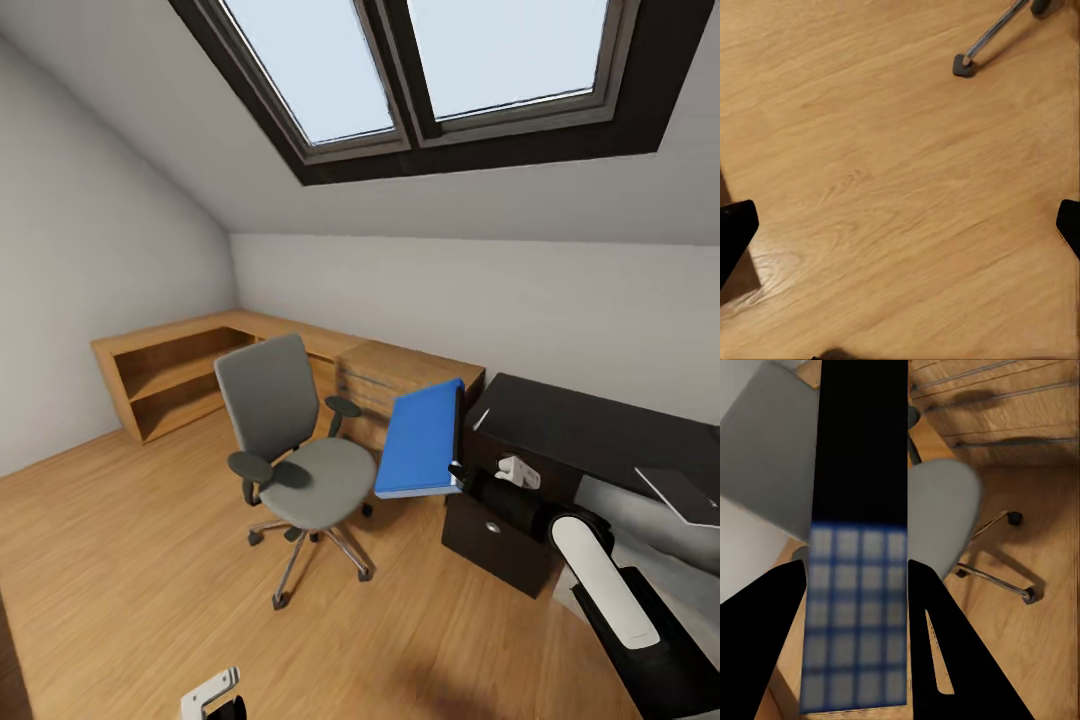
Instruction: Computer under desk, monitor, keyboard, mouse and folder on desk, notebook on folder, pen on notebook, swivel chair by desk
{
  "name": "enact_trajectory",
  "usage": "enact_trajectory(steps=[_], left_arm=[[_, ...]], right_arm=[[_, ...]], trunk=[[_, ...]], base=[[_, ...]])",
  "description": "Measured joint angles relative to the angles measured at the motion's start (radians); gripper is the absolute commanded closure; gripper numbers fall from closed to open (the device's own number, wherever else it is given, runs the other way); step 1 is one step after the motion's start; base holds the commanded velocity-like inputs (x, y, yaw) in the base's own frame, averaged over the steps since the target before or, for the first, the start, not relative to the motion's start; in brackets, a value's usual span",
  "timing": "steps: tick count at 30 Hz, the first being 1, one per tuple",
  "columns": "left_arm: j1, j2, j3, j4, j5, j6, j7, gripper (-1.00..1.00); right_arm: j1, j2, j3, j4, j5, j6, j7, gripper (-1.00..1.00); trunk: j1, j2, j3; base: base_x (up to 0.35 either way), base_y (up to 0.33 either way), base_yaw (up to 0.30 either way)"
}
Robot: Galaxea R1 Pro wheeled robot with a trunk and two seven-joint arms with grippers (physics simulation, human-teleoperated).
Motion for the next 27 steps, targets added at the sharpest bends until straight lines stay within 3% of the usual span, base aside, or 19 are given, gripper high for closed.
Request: enact_trajectory(steps=[3, 6, 27], left_arm=[[0.0, -0.003, -0.059, 0.041, -0.002, -0.043, 0.004, -1.0], [0.0, -0.008, -0.076, 0.063, -0.006, -0.056, 0.005, -1.0], [0.0, -0.012, -0.084, 0.077, -0.008, -0.064, 0.007, -1.0]], right_arm=[[0.0, 0.0, 0.0, -0.007, -0.001, -0.001, 0.0, 1.0], [0.0, 0.0, 0.0, -0.011, 0.0, -0.001, 0.0, 1.0], [0.0, 0.001, 0.0, -0.007, 0.001, -0.001, 0.0, 1.0]], trunk=[[-0.011, 0.021, 0.009], [-0.023, 0.042, 0.019], [-0.104, 0.189, 0.085]], base=[[0.0, 0.0, -0.271], [0.0, 0.0, -0.272], [0.0, 0.0, -0.065]])
